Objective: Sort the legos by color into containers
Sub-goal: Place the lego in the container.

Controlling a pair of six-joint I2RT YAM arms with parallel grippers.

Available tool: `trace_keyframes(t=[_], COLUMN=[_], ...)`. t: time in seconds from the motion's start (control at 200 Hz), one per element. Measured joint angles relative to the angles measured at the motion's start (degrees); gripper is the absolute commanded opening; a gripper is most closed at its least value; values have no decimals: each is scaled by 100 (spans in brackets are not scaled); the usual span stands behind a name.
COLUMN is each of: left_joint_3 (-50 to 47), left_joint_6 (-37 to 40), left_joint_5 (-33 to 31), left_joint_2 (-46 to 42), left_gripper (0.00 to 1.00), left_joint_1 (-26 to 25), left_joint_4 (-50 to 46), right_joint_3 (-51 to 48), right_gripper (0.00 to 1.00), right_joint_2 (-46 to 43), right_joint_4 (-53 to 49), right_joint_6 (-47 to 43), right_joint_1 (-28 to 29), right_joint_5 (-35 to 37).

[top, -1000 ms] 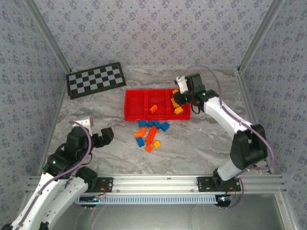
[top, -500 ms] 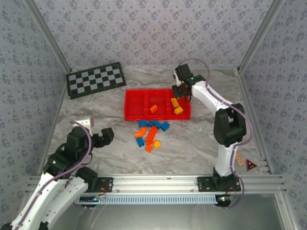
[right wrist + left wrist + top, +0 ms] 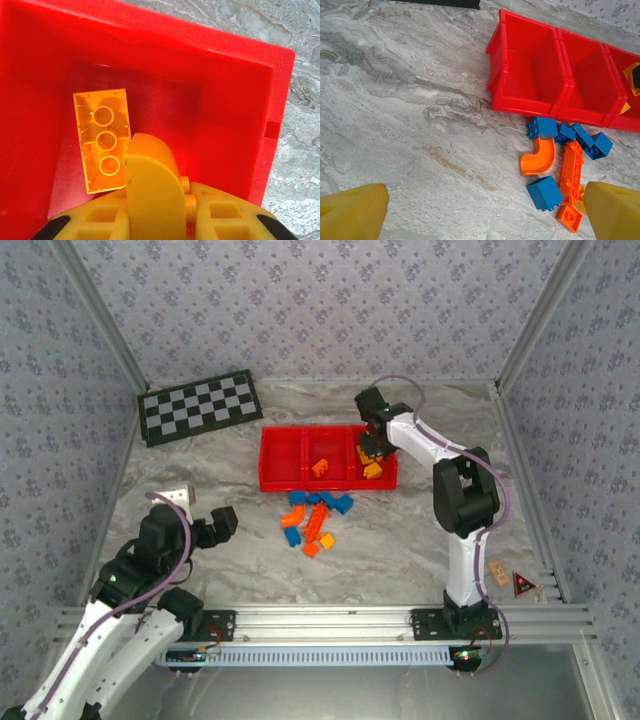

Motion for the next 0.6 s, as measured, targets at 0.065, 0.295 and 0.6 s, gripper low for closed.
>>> trace_keyframes(t=[0.065, 0.295, 0.6], left_joint_3=[0, 0, 0], left_joint_6=[0, 0, 2], left_joint_5=[0, 2, 2], left_joint_2=[15, 68, 68], left_gripper=[100, 100, 100], left_joint_1=[0, 0, 0], left_joint_4=[0, 2, 2], right_joint_3=[13, 164, 258], right_gripper=[21, 42, 50], right_joint_2=[74, 310, 308], right_joint_4=[-2, -22, -125], right_joint_6=[-9, 0, 111], right_joint_1=[76, 195, 260], right_joint_5=[118, 308, 496])
